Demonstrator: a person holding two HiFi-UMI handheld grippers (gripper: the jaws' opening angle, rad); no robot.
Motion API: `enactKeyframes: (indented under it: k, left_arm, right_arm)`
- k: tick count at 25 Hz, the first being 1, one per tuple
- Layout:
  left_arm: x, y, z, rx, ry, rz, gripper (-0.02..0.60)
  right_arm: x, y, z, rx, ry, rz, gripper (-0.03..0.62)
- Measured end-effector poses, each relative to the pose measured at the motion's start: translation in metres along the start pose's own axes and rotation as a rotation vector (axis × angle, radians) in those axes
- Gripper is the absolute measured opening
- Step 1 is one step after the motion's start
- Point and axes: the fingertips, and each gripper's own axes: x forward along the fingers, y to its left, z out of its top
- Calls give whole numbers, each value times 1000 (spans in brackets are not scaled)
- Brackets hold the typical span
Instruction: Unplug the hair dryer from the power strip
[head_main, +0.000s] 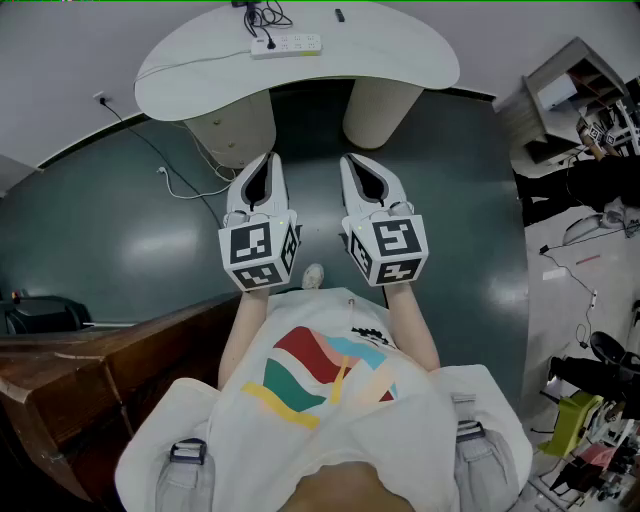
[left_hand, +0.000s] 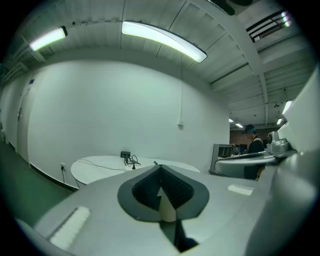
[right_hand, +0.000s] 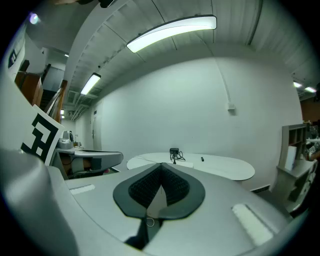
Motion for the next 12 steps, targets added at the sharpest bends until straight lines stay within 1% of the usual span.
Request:
enactKeyframes:
  k: [8,12]
  left_arm:
    - [0,12,0,16,-2,2,0]
    - [3,17,-2,10,6,-3,0]
  right_arm:
    - [7,4,1,-4,1,-8,11]
    - [13,6,-3,18,9,-5,11]
